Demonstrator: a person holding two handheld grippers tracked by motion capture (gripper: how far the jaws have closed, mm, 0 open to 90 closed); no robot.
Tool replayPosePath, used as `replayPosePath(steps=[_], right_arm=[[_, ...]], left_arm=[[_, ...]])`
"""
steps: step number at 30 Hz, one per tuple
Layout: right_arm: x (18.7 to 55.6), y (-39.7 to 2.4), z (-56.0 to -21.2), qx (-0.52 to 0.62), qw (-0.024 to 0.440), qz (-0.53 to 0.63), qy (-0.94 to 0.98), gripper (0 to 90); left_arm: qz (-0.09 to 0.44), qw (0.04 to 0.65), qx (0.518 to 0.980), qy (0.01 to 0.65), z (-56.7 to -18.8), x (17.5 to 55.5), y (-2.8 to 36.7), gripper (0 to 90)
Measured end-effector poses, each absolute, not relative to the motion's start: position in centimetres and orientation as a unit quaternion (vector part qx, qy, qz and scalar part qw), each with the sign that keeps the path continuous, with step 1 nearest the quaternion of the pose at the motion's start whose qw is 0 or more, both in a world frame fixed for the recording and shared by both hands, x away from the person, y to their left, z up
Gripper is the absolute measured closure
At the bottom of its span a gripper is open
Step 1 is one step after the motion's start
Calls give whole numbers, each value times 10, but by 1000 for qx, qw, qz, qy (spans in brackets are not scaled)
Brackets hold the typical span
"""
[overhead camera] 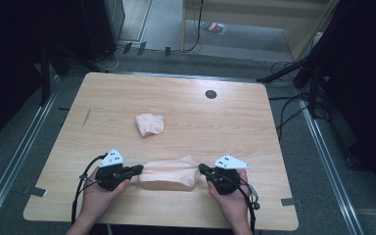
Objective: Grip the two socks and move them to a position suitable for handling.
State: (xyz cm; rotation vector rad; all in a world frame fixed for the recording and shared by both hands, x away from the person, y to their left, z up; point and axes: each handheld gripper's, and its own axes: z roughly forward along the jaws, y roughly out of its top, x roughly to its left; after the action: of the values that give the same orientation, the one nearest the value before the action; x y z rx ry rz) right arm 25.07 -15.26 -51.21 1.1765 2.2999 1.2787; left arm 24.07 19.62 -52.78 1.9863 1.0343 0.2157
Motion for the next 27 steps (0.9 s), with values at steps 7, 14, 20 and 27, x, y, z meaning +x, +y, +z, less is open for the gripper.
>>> replayPosePath(steps=[7, 14, 20, 27], right_arm=[[253, -153, -518, 408, 153, 422, 795, 758], [253, -166, -518, 452, 128, 451, 759, 658], [250, -144, -531, 438, 100, 435, 780, 590], [247, -119, -545, 409, 106, 402, 812, 683]], left_arm=[[88, 398, 818, 405, -535, 241, 192, 900], [60, 423, 804, 413, -537, 244, 197, 791], [54, 428, 790, 436, -541, 247, 200, 720], [56, 409, 805, 427, -545, 245, 190, 884]])
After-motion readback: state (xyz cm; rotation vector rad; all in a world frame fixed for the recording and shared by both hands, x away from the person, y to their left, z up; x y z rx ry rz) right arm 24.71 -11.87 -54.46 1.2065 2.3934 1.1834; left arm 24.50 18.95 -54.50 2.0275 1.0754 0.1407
